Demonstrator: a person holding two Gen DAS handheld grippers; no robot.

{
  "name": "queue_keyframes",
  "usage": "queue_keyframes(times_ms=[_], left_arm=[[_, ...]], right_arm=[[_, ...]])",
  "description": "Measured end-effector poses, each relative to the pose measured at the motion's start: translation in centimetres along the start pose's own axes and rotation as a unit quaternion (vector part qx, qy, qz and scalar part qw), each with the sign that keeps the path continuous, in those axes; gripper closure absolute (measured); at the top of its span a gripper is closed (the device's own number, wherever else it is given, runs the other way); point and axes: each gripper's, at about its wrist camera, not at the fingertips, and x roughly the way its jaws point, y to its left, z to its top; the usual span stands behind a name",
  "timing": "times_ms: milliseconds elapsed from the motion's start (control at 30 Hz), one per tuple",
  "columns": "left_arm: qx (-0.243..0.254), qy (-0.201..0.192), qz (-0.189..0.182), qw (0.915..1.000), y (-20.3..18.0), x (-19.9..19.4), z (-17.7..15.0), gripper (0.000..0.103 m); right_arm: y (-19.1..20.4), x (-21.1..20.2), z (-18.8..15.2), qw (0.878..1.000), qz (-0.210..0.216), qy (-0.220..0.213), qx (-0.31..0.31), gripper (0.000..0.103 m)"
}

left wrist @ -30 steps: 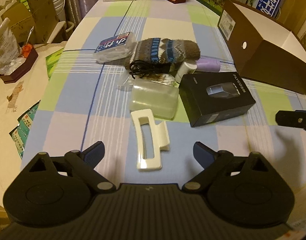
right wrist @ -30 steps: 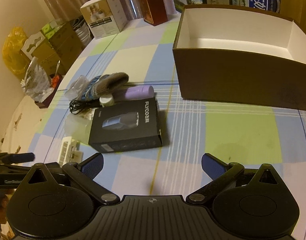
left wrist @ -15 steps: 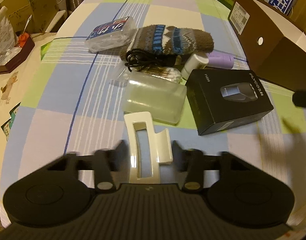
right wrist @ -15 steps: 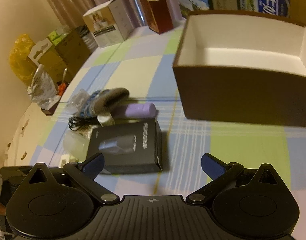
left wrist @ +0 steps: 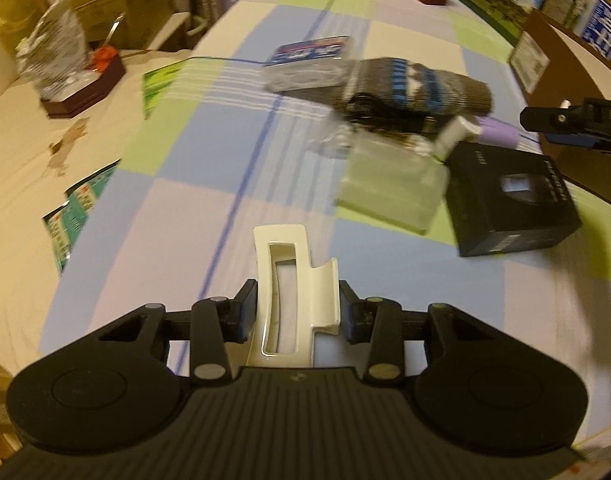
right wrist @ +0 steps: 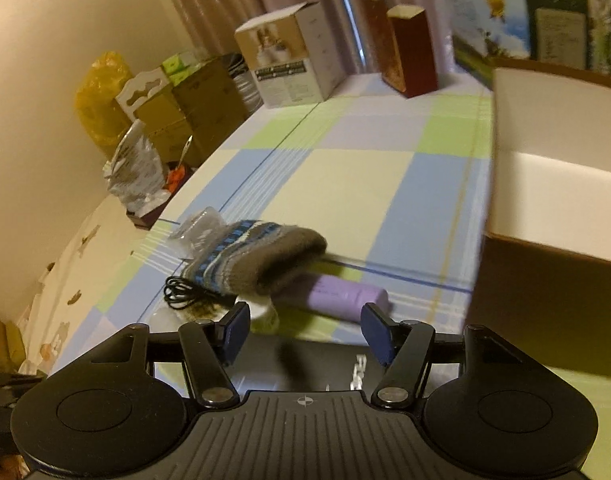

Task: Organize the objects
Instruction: 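Grasp the white hair clip with the left gripper while the right grasps the black shaver box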

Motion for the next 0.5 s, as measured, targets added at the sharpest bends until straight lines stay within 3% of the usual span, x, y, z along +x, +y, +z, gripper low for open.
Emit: queue_keyframes(times_ms=[133, 367, 433, 500], left_arm=[[-0.019, 0.004, 0.012, 0.9997, 1.4, -0.4, -0.5, 0.067], [-0.033, 0.010, 0.017, 0.9993, 3.0, -0.9, -1.3, 0.067], [-0.034, 0.011, 0.015, 0.9993, 3.2, -0.9, -1.3, 0.067], [-0.033, 0.011, 0.013, 0.9993, 3.3, -0.9, -1.3, 0.067]], right_arm=[[-1.0, 1.4, 0.0, 0.999, 0.012, 0.039, 0.010, 0.043], [-0.7, -1.4, -3.1, 0.995, 0.048, 0.091, 0.003, 0.041], [-0.3, -2.5, -4.5, 0.993, 0.052, 0.104, 0.004, 0.034], [0.8, -3.5, -5.6, 0.994, 0.047, 0.102, -0.003, 0.020]])
